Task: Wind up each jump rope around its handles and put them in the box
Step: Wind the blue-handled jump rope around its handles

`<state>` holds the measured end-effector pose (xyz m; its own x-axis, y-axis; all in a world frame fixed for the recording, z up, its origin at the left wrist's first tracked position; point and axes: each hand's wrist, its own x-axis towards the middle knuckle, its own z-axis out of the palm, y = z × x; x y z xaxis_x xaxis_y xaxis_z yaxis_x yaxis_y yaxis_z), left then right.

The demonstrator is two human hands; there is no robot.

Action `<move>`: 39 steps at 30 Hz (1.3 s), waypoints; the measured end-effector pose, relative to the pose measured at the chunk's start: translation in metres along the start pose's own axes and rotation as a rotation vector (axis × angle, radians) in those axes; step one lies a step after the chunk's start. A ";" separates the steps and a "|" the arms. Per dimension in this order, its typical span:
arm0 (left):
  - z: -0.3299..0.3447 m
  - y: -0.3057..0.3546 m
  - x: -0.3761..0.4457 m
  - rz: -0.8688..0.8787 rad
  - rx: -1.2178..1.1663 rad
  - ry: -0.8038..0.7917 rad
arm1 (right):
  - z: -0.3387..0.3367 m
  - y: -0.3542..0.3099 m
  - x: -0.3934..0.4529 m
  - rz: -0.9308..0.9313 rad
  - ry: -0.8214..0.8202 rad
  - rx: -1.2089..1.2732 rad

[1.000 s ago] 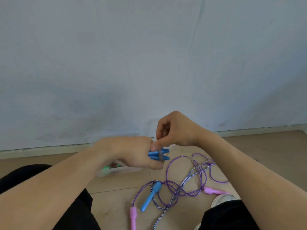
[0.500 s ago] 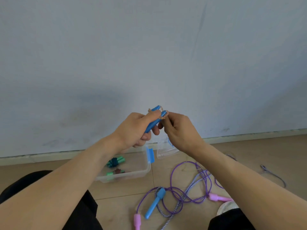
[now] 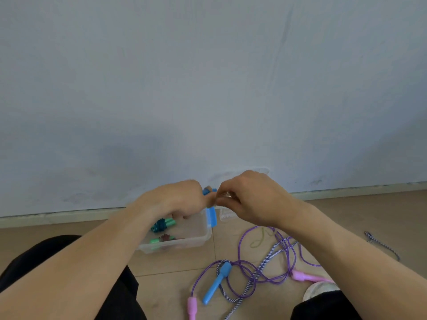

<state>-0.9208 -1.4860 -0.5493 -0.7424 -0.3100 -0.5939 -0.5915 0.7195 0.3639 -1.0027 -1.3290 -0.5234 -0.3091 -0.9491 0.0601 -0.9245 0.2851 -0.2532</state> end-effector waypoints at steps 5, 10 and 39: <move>-0.001 0.004 -0.005 0.030 -0.486 -0.511 | -0.012 0.021 -0.001 0.222 0.102 0.380; -0.007 0.005 -0.014 0.265 -0.545 -0.852 | -0.019 0.033 -0.005 0.269 -0.064 0.865; -0.026 -0.016 0.003 0.023 -0.399 0.152 | 0.002 0.005 0.010 0.244 -0.172 0.540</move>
<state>-0.9221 -1.5145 -0.5385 -0.7771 -0.4059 -0.4809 -0.6274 0.4393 0.6430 -1.0102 -1.3377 -0.5259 -0.4154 -0.8859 -0.2065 -0.5743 0.4314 -0.6957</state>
